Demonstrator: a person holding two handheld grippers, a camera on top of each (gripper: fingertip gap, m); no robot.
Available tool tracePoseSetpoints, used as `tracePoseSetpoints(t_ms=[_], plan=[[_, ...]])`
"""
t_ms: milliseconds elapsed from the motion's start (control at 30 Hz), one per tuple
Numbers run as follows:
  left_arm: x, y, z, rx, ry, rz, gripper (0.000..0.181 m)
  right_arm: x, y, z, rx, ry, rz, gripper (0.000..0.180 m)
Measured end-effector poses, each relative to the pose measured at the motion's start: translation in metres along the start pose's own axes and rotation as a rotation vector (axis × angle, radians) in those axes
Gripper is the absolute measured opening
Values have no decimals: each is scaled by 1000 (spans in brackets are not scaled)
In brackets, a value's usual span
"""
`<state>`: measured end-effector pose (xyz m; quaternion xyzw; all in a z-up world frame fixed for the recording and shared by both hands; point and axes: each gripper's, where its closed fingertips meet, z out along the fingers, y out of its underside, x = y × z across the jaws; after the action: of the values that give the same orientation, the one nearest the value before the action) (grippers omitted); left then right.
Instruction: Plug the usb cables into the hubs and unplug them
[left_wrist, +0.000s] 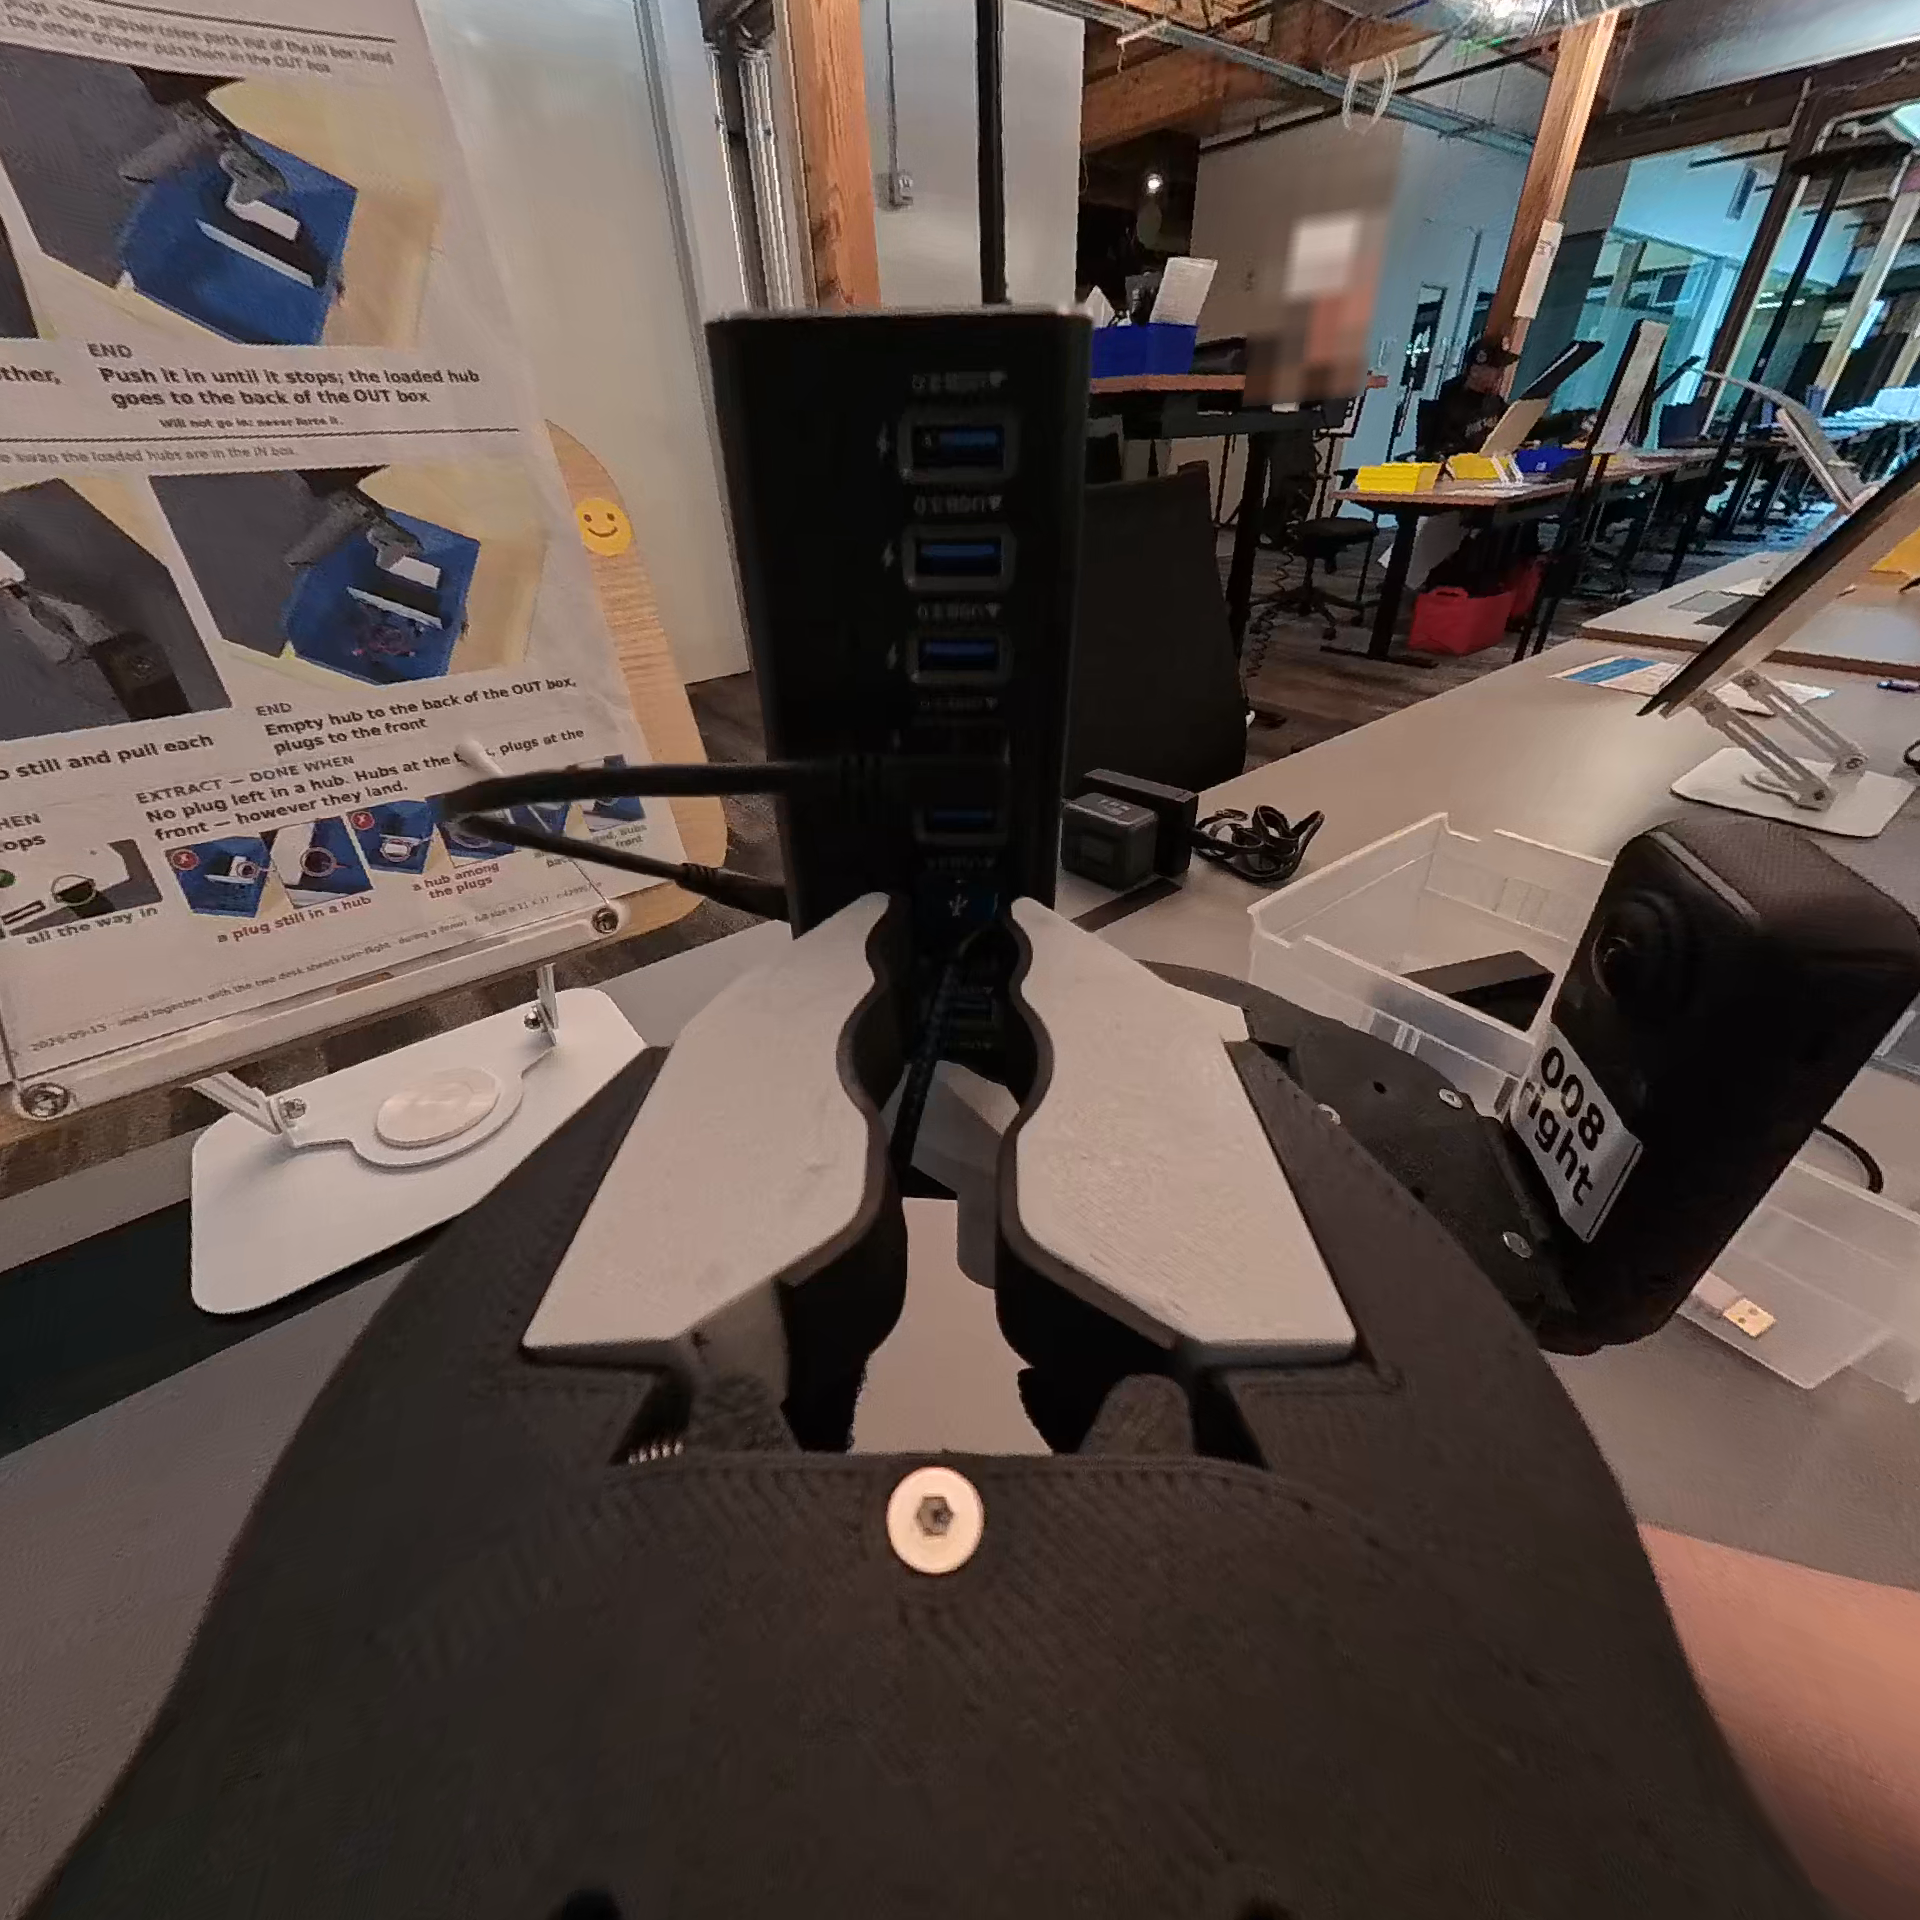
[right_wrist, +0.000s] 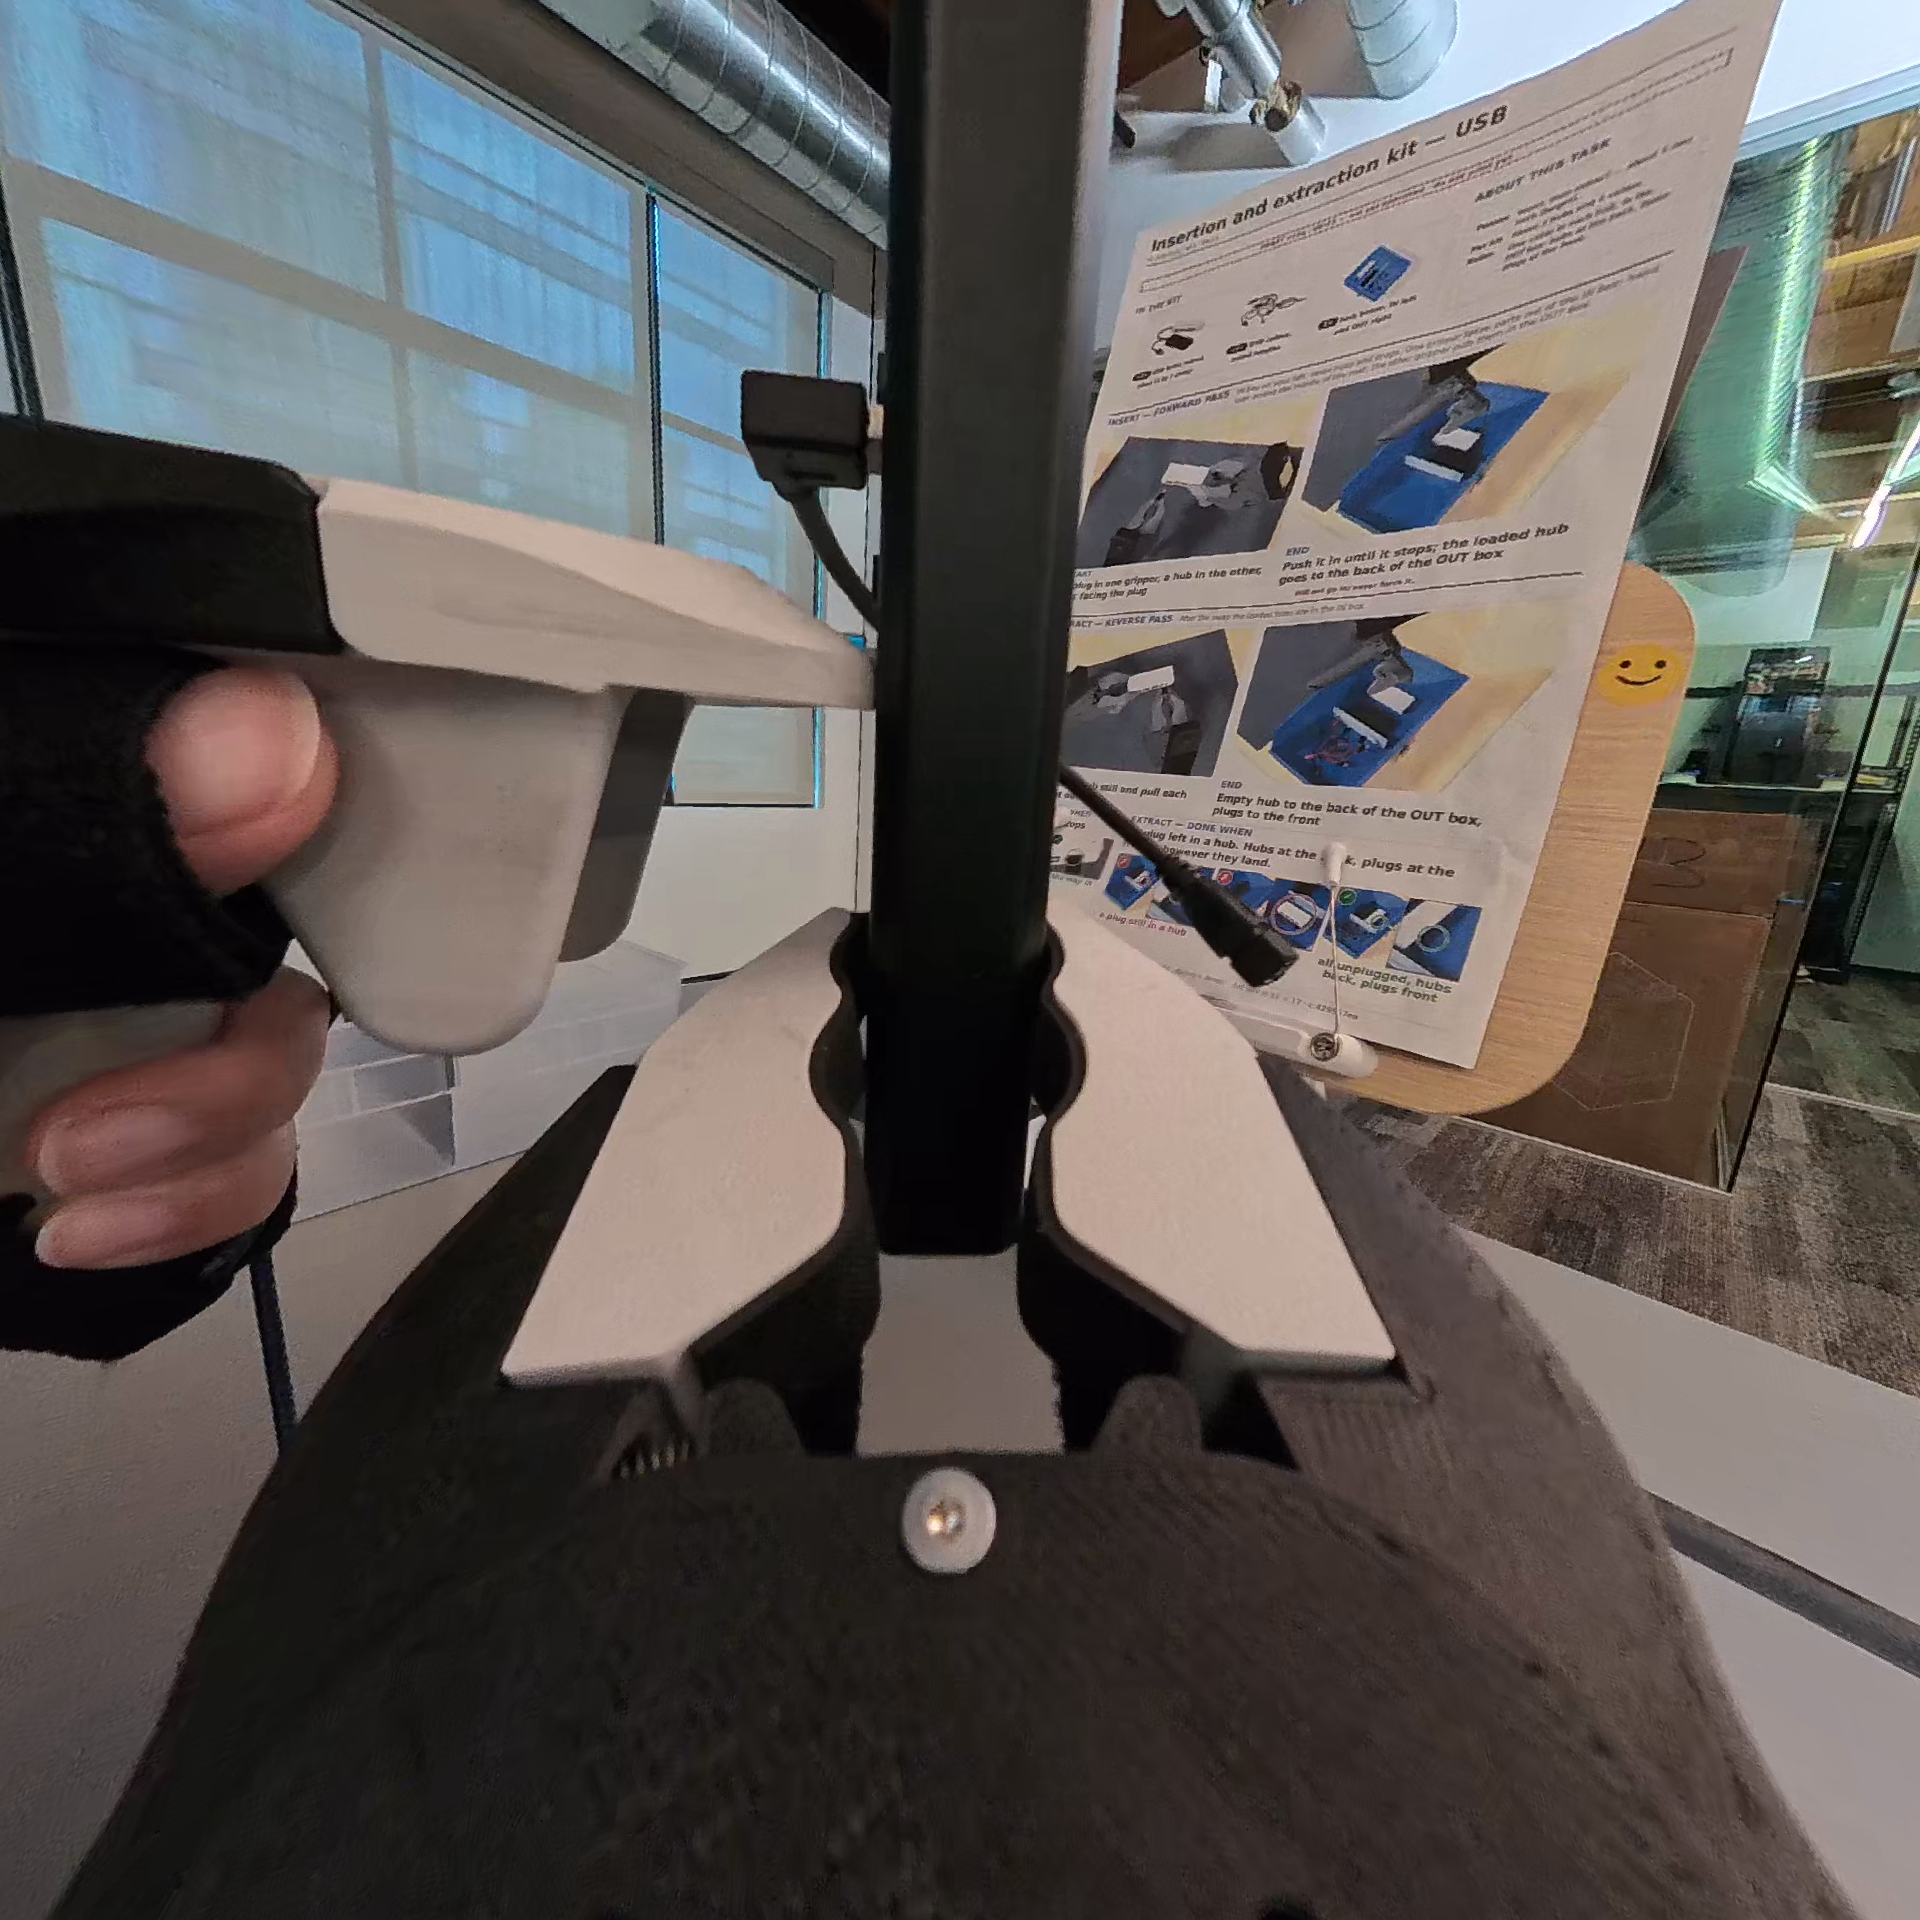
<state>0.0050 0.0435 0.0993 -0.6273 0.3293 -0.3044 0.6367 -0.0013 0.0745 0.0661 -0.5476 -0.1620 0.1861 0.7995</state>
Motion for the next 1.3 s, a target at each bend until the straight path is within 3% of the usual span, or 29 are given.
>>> tracePoseSetpoints(t_ms=[133, 333, 533, 700, 1000, 1300], plan=[[0, 3, 1, -34, 1, 21, 13, 1, 3, 0, -10, -12, 24, 28], [-5, 8, 4, -73, -55, 41, 13, -1, 11, 4, -40, -62, 230, 28], [-4, 9, 4, -102, -33, 52, 13, -4, 11, 3, -39, -126, 141, 26], [-3, 13, 3, -117, -30, 68, 13, -10, 7, 8, -112, -196, 186, 29], [3, 33, 8, -169, -15, 90, 13, -2, 16, 9, -244, -152, 186, 31], [7, 32, 12, -135, -7, -8, 13, 9, 11, 6, -229, -102, 183, 30]])
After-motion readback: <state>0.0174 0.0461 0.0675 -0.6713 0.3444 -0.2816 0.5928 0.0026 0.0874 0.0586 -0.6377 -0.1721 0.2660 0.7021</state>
